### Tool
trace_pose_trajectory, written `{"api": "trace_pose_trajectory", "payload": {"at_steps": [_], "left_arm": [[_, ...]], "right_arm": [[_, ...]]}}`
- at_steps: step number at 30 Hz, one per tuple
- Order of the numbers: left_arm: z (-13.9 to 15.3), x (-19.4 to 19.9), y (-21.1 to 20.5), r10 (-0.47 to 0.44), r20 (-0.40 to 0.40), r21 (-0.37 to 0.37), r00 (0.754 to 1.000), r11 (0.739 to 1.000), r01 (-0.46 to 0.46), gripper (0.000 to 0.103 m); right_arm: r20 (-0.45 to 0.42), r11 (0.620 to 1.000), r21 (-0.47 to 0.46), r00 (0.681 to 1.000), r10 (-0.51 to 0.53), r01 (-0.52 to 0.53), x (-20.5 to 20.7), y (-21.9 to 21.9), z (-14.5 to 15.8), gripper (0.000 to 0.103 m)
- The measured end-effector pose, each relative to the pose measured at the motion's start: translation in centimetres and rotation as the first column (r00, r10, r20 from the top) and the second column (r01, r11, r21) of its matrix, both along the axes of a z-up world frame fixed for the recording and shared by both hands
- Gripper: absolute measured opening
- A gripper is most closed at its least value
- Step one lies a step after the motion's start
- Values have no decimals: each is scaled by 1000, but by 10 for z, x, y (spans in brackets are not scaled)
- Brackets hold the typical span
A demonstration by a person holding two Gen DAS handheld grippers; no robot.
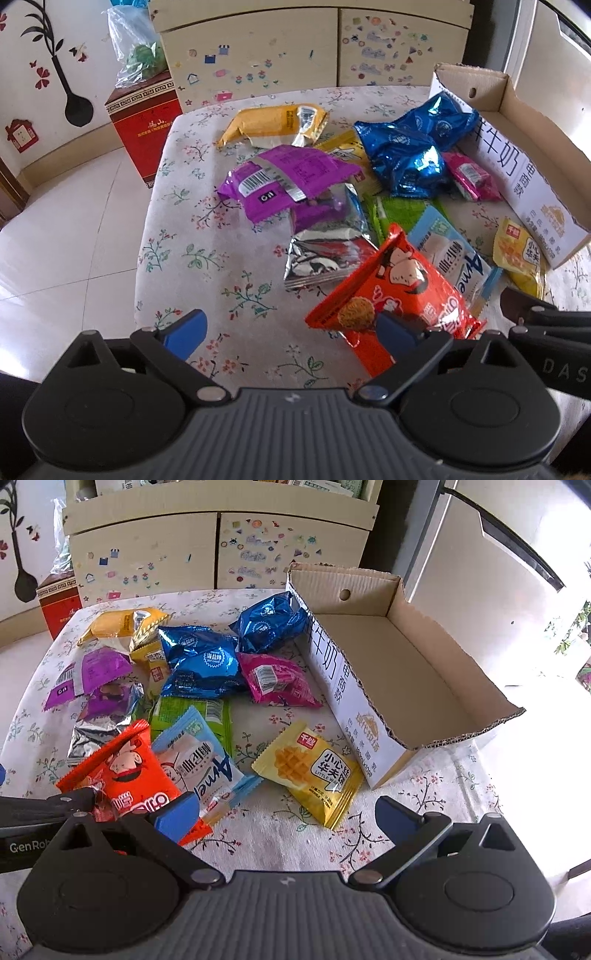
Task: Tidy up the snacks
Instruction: 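Move left tool toward red cartoon bag while right tool approaches light blue bag, then close left gripper on red bag while right gripper lowers onto light blue bag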
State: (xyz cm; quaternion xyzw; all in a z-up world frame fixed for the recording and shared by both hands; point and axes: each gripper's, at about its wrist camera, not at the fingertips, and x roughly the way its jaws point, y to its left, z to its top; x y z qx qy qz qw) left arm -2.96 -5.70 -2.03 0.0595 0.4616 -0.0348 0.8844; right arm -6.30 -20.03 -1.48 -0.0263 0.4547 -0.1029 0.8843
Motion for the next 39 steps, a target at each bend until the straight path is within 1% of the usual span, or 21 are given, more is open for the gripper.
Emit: {"api": "trace_pose_trajectory", "payload": {"at_steps": [4, 8, 11, 15, 20, 25, 30, 34, 36, 39], "left_arm": [[-3, -5, -1, -17, -12, -18, 1000, 1000, 17, 98], [-6, -11, -5, -40, -22, -19, 999, 999, 39, 98], [-8, -14, -7, -46, -26, -15, 999, 999, 45, 98], [-8, -16, -6, -49, -36, -25, 998, 999, 48, 98], [-6, -18, -6, -63, -33, -36, 997, 997, 62, 98], [-6, -21, -7, -75, -31, -44, 997, 996, 74, 98], [-5, -23, -7, -87, -24, -51, 996, 995, 86, 98], [-3, -23, -5, -96, -12, -62, 995, 994, 95, 98], [-3, -23, -4, -99, -12, -73, 995, 993, 98, 98], [-3, -21, -6, -113, -16, -102, 993, 989, 111, 98]], "right_arm": [[7, 999, 41, 1000, 17, -18, -6, -4, 2, 103], [17, 996, 84, 999, 32, -33, -14, -10, 2, 103], [15, 994, 105, 999, 29, -30, -22, -15, 1, 103], [13, 988, 154, 1000, 24, -25, -35, -23, 0, 103], [-15, 976, 214, 999, 45, -40, -48, -28, -8, 103], [-52, 953, 300, 997, 53, -36, -60, -30, -16, 103], [-62, 936, 349, 996, 66, -40, -67, -29, -19, 100], [-78, 927, 370, 992, 98, -63, -71, -23, -22, 93], [-86, 925, 373, 989, 116, -76, -71, -19, -25, 88], [-99, 922, 379, 986, 131, -84, -70, -15, -29, 87]]}}
